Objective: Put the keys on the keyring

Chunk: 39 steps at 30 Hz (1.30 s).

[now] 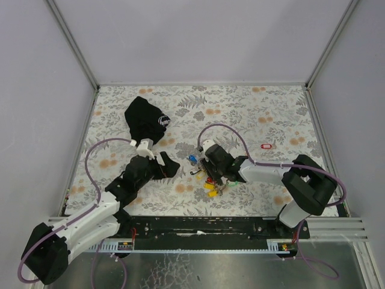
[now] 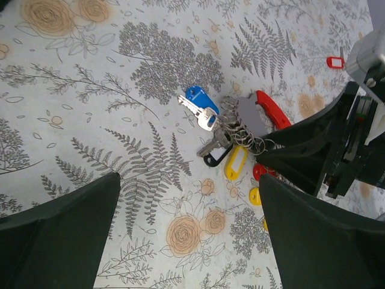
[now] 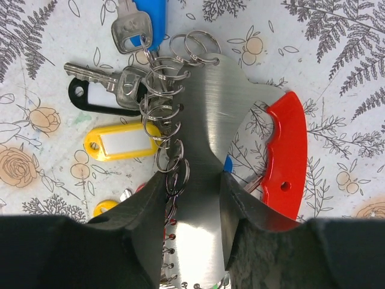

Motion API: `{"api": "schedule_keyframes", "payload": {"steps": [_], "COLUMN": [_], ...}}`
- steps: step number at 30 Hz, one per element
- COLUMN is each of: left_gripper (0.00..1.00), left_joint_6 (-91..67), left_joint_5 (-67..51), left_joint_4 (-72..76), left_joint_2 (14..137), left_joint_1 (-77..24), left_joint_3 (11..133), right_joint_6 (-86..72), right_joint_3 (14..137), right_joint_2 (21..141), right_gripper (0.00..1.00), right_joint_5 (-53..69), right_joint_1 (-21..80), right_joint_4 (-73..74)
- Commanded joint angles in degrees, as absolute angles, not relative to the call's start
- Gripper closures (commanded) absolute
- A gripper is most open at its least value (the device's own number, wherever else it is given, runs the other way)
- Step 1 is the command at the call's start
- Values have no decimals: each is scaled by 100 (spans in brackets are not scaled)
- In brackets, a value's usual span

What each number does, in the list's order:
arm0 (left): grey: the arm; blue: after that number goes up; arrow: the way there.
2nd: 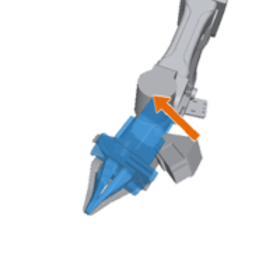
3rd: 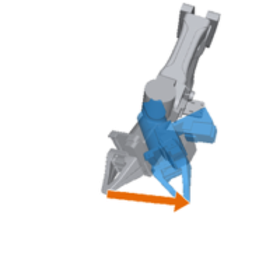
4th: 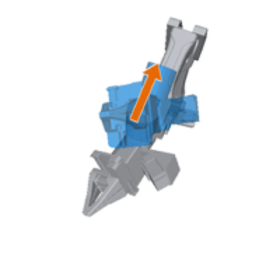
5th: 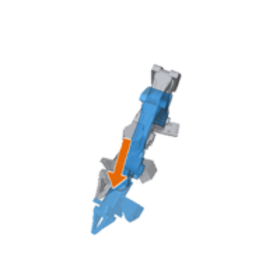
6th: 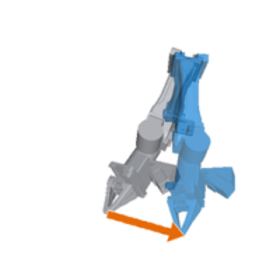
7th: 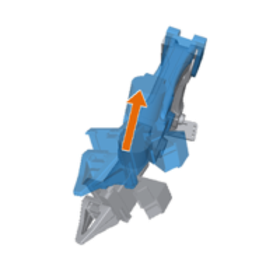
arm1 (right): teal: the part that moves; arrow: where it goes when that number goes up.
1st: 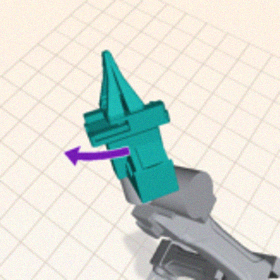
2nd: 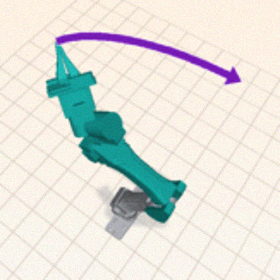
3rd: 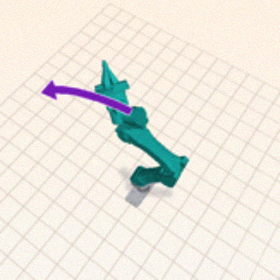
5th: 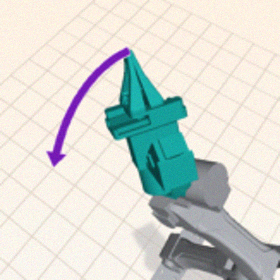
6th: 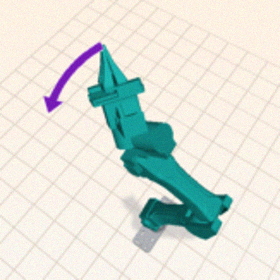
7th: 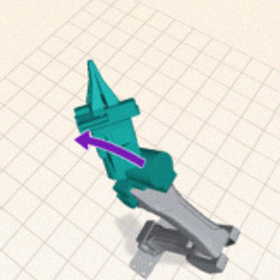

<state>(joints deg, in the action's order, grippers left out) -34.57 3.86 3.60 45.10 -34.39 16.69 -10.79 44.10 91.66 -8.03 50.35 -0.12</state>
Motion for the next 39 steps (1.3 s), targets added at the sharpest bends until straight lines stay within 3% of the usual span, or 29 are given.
{"api": "schedule_keyframes", "payload": {"steps": [1,9,16,28,39], "left_gripper": [2,4,9,35,41], "left_joint_6": [-3349,-3857,-4527,-5443,-3352], "left_joint_5": [-9,-567,-1330,-2322,-2107], "left_joint_4": [954,1753,2962,5016,2465], "left_joint_2": [4702,5275,6142,7489,6757], "left_joint_1": [-3410,-3410,-3410,-3419,-3410], "left_joint_3": [1626,1623,1649,1785,2507], "right_joint_6": [-1035,-1032,-1186,-1142,-476], "right_joint_3": [4342,3385,2684,1943,2083], "right_joint_2": [8978,7724,7042,6452,6109], "right_gripper": [67,79,82,82,85], "right_joint_5": [-726,-492,-399,-187,229], "right_joint_1": [5015,5021,5019,5021,5018], "right_joint_4": [-55,-1210,-2241,-3351,-2655]}}
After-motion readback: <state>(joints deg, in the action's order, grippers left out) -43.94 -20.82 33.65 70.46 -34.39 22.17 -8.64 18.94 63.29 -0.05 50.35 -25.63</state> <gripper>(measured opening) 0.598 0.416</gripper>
